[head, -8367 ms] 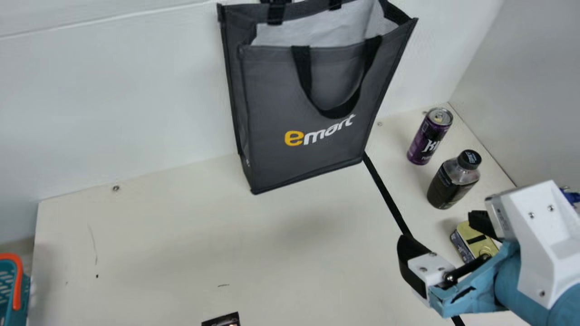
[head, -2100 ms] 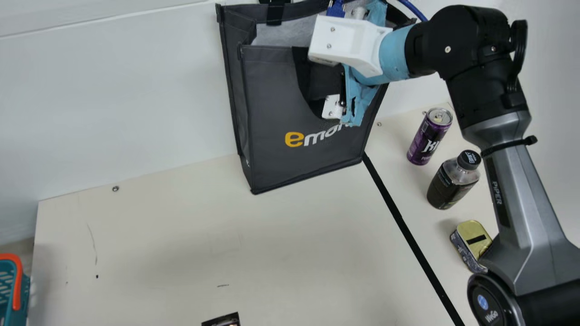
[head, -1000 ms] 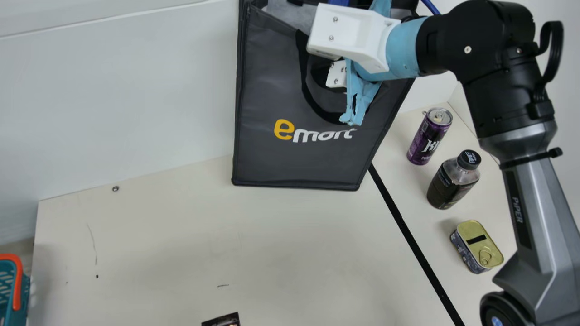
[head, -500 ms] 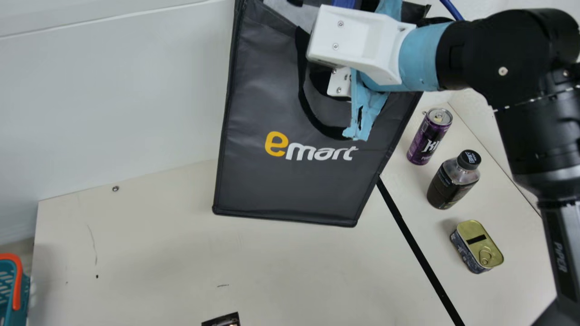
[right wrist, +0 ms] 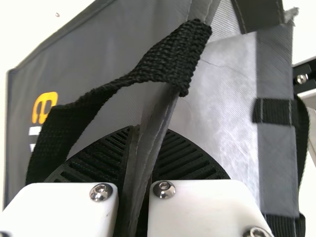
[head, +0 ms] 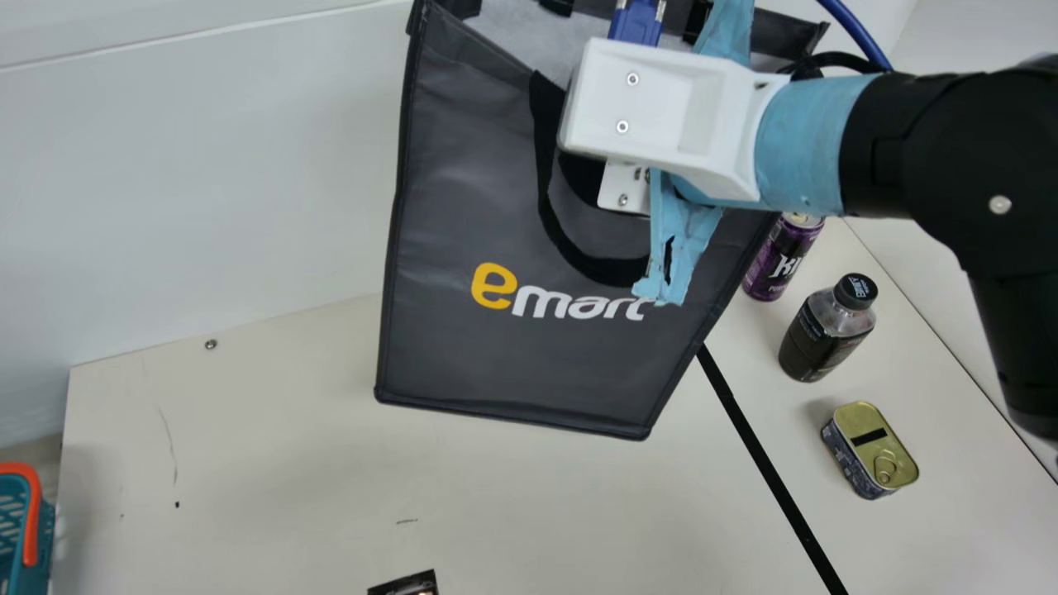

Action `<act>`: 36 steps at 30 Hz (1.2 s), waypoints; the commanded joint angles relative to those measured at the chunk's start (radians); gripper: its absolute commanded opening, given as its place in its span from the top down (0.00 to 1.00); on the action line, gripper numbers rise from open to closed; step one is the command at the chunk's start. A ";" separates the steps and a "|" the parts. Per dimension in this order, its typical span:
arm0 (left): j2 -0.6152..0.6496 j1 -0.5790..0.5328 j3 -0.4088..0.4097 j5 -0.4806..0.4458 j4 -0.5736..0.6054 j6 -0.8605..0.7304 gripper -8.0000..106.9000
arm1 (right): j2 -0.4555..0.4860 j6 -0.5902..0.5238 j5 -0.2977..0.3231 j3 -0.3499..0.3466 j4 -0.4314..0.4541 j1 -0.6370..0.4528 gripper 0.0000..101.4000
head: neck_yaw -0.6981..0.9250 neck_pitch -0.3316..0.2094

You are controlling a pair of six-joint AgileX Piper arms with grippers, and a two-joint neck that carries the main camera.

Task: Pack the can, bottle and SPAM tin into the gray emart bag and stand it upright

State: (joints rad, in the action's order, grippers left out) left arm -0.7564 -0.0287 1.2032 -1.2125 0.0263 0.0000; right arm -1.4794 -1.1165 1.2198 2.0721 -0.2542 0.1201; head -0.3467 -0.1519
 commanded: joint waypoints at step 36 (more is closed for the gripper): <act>0.000 0.000 0.000 0.000 0.000 0.000 0.15 | 0.223 0.057 0.000 -0.253 0.098 0.198 1.00 | -0.002 -0.023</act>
State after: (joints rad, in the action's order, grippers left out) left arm -0.7564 -0.0287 1.2032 -1.2125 0.0263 0.0000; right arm -1.2594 -1.0589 1.2197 1.8263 -0.1591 0.3158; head -0.3467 -0.1519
